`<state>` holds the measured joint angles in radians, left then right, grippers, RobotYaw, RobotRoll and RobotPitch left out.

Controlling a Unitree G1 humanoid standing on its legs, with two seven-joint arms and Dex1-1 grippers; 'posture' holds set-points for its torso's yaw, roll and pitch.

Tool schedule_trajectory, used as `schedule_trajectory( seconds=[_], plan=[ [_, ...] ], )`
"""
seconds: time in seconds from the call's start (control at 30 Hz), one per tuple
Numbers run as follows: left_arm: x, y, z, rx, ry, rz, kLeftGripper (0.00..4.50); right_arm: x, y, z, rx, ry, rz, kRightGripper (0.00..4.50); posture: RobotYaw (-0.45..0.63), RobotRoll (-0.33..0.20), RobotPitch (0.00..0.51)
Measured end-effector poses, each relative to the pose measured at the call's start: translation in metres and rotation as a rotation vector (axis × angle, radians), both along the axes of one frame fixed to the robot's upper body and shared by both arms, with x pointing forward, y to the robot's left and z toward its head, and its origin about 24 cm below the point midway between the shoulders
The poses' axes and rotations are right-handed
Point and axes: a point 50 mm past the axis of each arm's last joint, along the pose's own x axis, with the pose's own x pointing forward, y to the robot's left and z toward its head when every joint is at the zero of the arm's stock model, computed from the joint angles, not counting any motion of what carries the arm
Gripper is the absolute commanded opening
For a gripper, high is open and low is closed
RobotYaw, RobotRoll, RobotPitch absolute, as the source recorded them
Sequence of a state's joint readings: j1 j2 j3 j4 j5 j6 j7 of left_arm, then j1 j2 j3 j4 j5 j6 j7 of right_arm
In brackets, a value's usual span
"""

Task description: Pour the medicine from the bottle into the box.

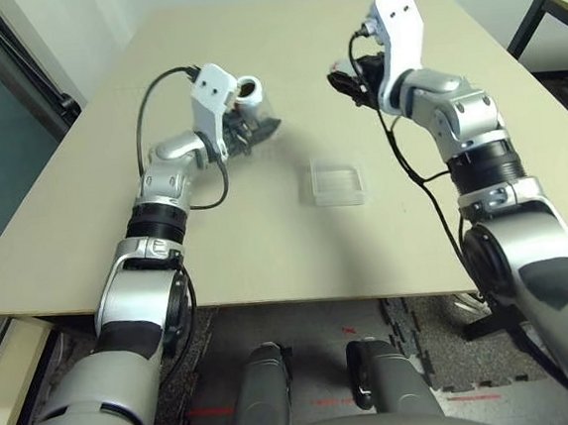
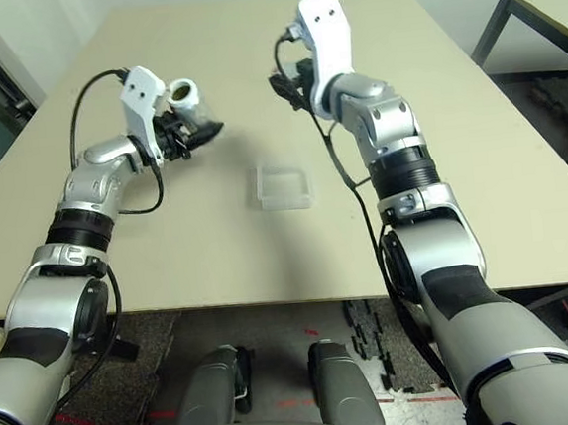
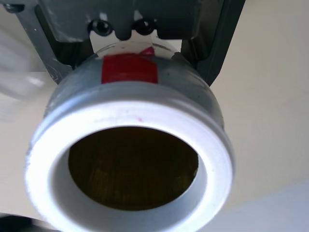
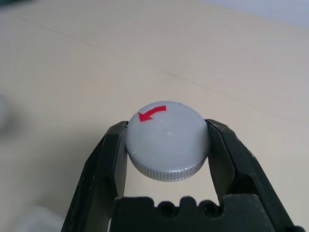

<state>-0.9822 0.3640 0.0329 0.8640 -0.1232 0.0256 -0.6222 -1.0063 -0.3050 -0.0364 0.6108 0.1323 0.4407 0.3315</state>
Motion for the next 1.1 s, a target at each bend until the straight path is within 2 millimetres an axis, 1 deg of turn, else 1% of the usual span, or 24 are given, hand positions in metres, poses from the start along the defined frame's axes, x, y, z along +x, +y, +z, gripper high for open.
schedule_trajectory(
  seconds=[0.07, 0.2, 0.33, 0.43, 0.53, 0.63, 0.8, 0.9, 1.1],
  plan=[
    [0.004, 0.006, -0.001, -0.018, -0.014, 0.078, 2.55, -0.001, -0.008, -0.009, 0.018, 0.006, -0.051, 2.58, 0.11, 0.0, 0.073],
    [0.009, 0.02, 0.002, -0.048, -0.055, 0.236, 2.55, -0.004, -0.027, -0.035, 0.049, 0.034, -0.16, 2.58, 0.1, 0.0, 0.067],
    [0.01, 0.031, -0.006, -0.074, -0.056, 0.358, 2.55, -0.01, -0.04, -0.06, 0.061, 0.078, -0.229, 2.58, 0.09, 0.0, 0.06],
    [0.01, 0.037, -0.015, -0.1, -0.041, 0.438, 2.55, -0.014, -0.044, -0.076, 0.072, 0.109, -0.266, 2.58, 0.09, 0.0, 0.059],
    [0.009, 0.036, -0.021, -0.112, -0.03, 0.466, 2.55, -0.017, -0.041, -0.089, 0.088, 0.145, -0.277, 2.58, 0.08, 0.0, 0.055],
    [0.009, 0.032, -0.03, -0.113, -0.005, 0.472, 2.55, -0.018, -0.039, -0.097, 0.105, 0.164, -0.279, 2.58, 0.09, 0.0, 0.053],
    [0.005, 0.033, -0.046, -0.098, 0.034, 0.482, 2.55, -0.02, -0.044, -0.107, 0.121, 0.194, -0.304, 2.58, 0.09, 0.0, 0.055],
    [0.004, 0.033, -0.046, -0.1, 0.034, 0.487, 2.55, -0.022, -0.045, -0.113, 0.12, 0.216, -0.308, 2.58, 0.09, 0.0, 0.056],
    [0.004, 0.033, -0.046, -0.104, 0.035, 0.488, 2.55, -0.022, -0.046, -0.118, 0.12, 0.234, -0.308, 2.58, 0.1, 0.0, 0.058]
  ],
)
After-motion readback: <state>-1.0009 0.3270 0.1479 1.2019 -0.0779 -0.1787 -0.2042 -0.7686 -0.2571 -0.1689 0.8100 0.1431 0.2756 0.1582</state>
